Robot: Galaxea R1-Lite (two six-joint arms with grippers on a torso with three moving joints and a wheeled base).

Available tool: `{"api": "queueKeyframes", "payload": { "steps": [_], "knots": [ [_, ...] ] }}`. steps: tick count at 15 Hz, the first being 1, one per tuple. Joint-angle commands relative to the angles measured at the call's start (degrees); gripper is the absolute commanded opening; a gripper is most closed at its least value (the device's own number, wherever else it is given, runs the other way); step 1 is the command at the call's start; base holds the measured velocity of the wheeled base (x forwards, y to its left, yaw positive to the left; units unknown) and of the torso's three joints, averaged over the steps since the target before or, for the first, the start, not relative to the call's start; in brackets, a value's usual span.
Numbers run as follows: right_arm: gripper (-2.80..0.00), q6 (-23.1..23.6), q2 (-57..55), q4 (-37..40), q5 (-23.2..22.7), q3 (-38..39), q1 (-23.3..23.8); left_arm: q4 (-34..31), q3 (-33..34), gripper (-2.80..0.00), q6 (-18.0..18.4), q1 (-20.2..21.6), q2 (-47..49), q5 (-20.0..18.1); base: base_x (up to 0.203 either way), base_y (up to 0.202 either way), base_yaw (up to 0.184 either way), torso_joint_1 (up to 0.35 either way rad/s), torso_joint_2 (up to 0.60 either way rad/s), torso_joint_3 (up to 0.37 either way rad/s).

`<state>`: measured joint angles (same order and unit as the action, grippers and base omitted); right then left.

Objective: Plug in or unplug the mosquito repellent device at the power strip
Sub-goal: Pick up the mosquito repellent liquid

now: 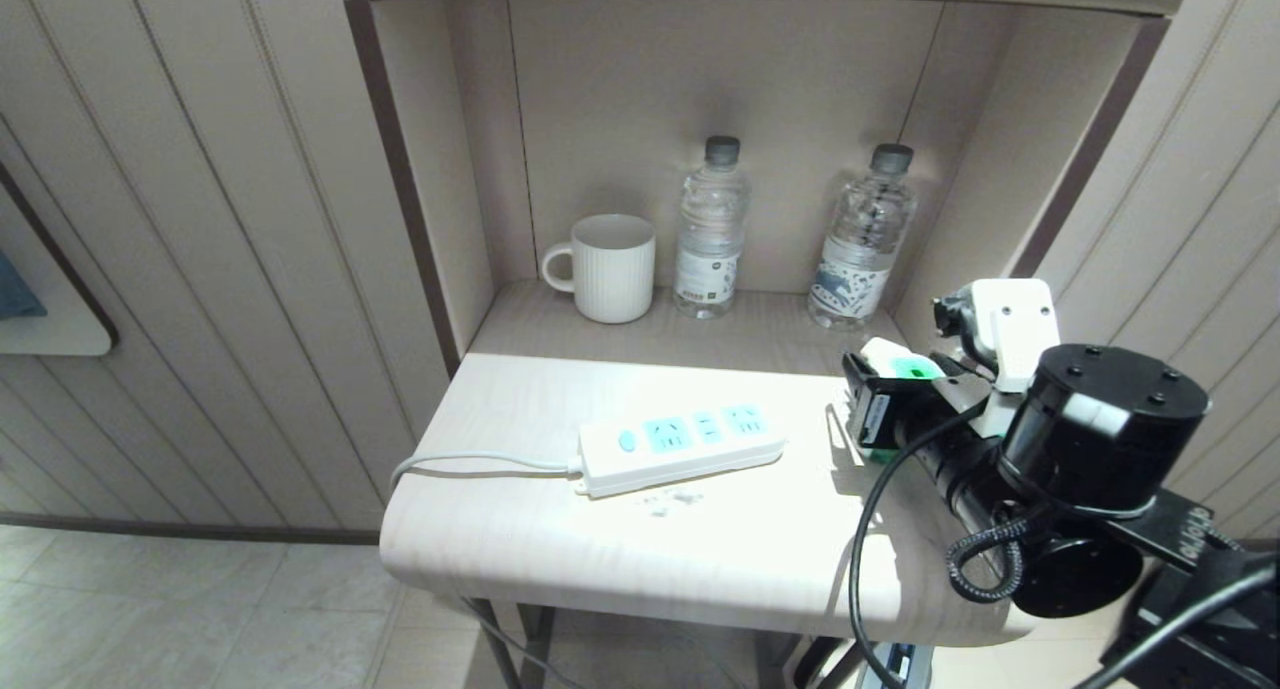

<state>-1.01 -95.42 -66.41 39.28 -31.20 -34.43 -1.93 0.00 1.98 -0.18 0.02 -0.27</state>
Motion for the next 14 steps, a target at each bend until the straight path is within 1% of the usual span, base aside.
{"api": "queueKeyframes", "payload": {
  "steps": [1, 8, 10, 11, 13, 14],
  "knots": [
    [-2.8, 0.1, -0.6, -0.5, 0.2, 0.3, 0.0, 0.0, 0.0, -2.8, 0.0, 0.0, 0.0, 0.0, 0.0, 0.0, 0.0, 0.0, 0.0, 0.0],
    [-2.8, 0.3, -0.6, -0.5, 0.2, 0.3, 0.0, 0.0, 0.0, -2.8, 0.0, 0.0, 0.0, 0.0, 0.0, 0.0, 0.0, 0.0, 0.0, 0.0],
    [-2.8, 0.9, 0.4, 0.0, 0.1, -1.4, 0.0, 0.0, 0.0, -2.8, 0.0, 0.0, 0.0, 0.0, 0.0, 0.0, 0.0, 0.0, 0.0, 0.0],
    [-2.8, 2.1, 1.4, 0.7, 0.2, -3.0, 0.0, 0.0, 0.0, -2.8, 0.0, 0.0, 0.0, 0.0, 0.0, 0.0, 0.0, 0.0, 0.0, 0.0],
    [-2.8, 4.8, 4.9, 6.3, 0.8, -5.3, -0.8, 0.0, 0.0, -2.8, 0.0, 0.0, 0.0, 0.0, 0.0, 0.0, 0.0, 0.0, 0.0, 0.0],
    [-2.8, 4.8, 5.3, 7.2, 0.7, -5.8, -1.1, 0.0, 0.0, -2.8, 0.0, 0.0, 0.0, 0.0, 0.0, 0.0, 0.0, 0.0, 0.0, 0.0]
  ]
}}
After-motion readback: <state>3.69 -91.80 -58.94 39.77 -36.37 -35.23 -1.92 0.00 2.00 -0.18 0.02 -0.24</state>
